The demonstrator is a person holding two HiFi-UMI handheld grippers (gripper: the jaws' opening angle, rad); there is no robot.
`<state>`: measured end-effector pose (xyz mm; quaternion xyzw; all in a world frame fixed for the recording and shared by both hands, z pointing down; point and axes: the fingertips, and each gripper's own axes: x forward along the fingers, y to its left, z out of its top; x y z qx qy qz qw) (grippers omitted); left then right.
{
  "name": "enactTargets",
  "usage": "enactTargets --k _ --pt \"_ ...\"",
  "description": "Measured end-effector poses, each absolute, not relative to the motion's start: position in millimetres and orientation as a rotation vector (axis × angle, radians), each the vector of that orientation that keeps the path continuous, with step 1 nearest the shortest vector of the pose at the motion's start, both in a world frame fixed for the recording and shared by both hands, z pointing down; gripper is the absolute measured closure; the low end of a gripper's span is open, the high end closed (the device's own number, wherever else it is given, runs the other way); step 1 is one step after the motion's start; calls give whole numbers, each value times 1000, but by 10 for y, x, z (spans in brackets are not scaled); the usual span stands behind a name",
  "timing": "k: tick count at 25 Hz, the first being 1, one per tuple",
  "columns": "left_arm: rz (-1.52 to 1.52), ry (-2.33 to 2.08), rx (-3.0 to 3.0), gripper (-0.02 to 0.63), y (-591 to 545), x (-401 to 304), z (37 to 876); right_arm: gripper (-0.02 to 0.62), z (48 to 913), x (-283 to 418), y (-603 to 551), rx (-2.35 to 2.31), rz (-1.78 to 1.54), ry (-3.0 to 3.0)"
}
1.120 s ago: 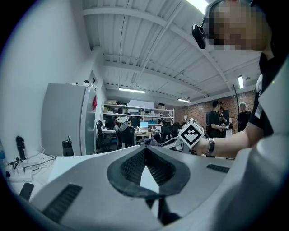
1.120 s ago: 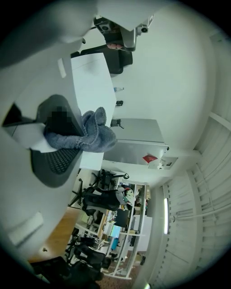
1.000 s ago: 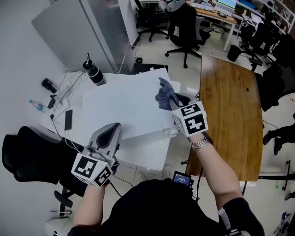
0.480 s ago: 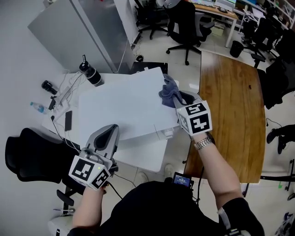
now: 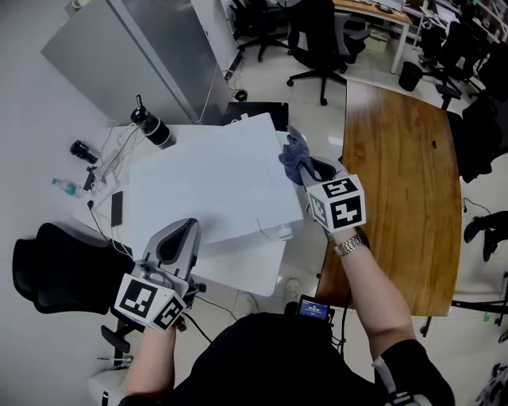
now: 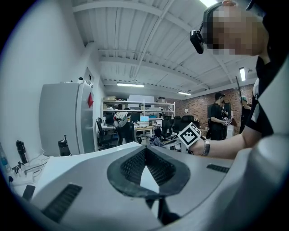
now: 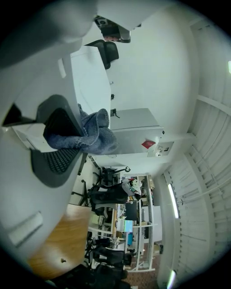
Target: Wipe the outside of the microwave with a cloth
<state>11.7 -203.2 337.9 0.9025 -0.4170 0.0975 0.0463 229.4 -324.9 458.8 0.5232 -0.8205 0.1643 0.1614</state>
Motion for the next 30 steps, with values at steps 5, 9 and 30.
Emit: enactTargets --k 5,9,30 --pt "320 -1273 2745 601 -2038 149 3435 518 4845 2319 -3271 1478 522 -2335" --pt "338 -1281 2733 601 -2049 157 3468 518 5084 2315 -3281 1463 572 -2331" --pt "406 -1328 2681 601 -2083 231 3634 518 6148 2328 -3346 1359 760 -2229"
